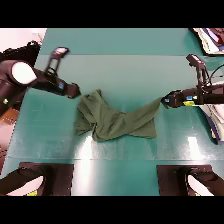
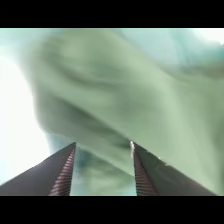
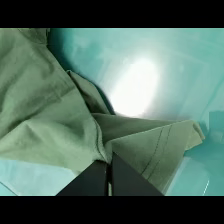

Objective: Fold the shirts.

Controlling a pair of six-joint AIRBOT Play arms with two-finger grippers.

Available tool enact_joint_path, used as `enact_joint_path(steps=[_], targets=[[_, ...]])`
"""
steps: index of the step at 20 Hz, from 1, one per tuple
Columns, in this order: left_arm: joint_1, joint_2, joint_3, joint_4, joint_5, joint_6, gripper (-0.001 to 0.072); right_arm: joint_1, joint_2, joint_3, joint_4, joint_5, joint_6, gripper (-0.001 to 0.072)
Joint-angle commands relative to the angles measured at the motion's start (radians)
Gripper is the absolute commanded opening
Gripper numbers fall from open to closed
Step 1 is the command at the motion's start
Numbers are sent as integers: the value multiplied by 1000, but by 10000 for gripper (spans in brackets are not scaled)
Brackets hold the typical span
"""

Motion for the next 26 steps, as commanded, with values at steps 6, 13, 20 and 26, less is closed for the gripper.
enact_joint_path(steps=[6,13,20,26], targets=[[195,-310,14,-310,-4,151,438,1,-2,2,0,-35,14,12],[180,-425,13,-413,-32,156,438,1,-2,2,0,-39,28,12],[153,-449,14,-469,45,148,184,1,-2,2,1,-38,54,12],[153,-352,87,-421,1,148,33,-1,-1,75,-39,-31,53,13]])
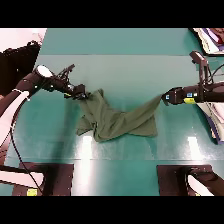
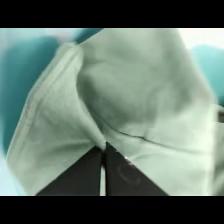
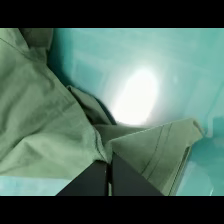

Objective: Fold the shirts.

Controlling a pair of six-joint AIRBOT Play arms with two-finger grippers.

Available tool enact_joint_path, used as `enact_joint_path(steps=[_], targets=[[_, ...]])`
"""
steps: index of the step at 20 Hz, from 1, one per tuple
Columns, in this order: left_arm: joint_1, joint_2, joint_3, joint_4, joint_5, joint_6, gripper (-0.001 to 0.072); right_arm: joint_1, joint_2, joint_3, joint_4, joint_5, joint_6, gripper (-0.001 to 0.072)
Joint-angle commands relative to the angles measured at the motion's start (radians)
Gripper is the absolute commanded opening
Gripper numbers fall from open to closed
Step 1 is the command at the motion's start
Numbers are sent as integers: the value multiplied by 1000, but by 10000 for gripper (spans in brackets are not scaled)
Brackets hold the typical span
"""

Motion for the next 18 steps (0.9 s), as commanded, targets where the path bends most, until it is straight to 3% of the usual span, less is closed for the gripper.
enact_joint_path(steps=[1,5,10,15,18], targets=[[-1,116,78,63,-10,-2,33,-6,1,101,-52,14,1,12],[-1,391,299,201,-18,-28,33,-77,1,389,-72,57,0,12],[-1,671,595,246,-11,-40,33,-193,1,763,-72,153,0,13],[-1,740,851,243,-22,-94,32,-322,3,1032,-71,256,0,12],[-1,740,916,211,-8,-106,32,-413,27,1078,-71,254,0,11]])
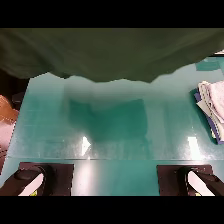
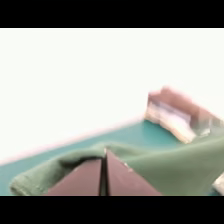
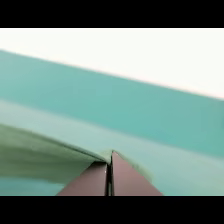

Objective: Fold the shirts.

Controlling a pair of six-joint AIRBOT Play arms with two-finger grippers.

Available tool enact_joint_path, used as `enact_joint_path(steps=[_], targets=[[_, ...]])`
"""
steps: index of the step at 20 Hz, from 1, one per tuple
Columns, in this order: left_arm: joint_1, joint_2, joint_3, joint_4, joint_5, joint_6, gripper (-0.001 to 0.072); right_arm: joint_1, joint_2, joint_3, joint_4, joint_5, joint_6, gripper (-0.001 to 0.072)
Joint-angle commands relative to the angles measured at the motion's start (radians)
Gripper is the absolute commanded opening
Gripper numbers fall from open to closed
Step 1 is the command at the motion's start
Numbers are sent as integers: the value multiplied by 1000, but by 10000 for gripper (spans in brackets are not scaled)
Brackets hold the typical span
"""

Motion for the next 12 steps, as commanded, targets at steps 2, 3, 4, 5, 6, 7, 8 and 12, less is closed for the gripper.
enact_joint_path(steps=[2,3,4,5,6,7,8,12], targets=[[1,7,86,-20,14,-19,33,-138,19,75,-3,30,0,11],[1,-2,82,-16,18,-19,32,-159,10,75,2,35,0,11],[1,-13,56,-6,37,-18,32,-170,-6,75,4,43,0,11],[1,-29,13,26,55,-18,32,-171,-35,75,5,63,1,11],[1,-50,-43,61,60,-19,32,-171,-74,69,19,92,1,11],[1,-82,-95,90,47,-19,33,-171,-109,44,43,113,1,11],[1,-129,-146,113,21,-21,33,-171,-147,-1,66,129,1,11],[1,-404,-283,103,-137,-23,33,-118,-337,-180,72,153,-1,11]])
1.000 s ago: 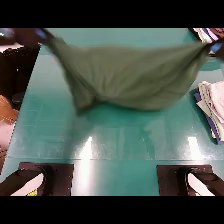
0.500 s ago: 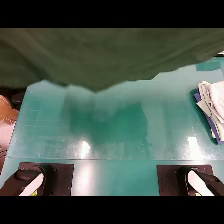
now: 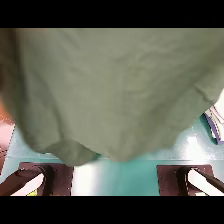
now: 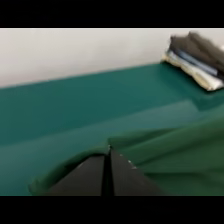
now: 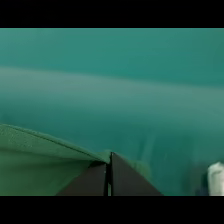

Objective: Fold the shirts.

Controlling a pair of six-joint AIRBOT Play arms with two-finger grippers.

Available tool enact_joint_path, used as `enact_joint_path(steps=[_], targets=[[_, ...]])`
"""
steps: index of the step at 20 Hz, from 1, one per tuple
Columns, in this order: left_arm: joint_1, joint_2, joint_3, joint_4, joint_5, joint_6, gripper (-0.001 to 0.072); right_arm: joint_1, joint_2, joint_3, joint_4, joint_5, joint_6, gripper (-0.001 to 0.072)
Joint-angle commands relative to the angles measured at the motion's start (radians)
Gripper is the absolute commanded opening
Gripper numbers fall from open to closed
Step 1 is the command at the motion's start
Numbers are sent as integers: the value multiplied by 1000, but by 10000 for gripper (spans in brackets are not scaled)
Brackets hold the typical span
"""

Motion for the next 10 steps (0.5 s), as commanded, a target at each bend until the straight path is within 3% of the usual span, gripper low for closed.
enact_joint_path(steps=[1,3,6,10], targets=[[1,-239,-121,2,-147,-1,34,57,-171,-137,13,19,-10,11],[1,-388,-185,-38,-173,3,34,124,-279,-212,13,-54,-39,11],[1,-568,-224,-71,-102,3,34,213,-455,-259,13,-195,-63,11],[1,-653,-224,-62,119,10,34,263,-631,-165,13,-271,-62,12]])
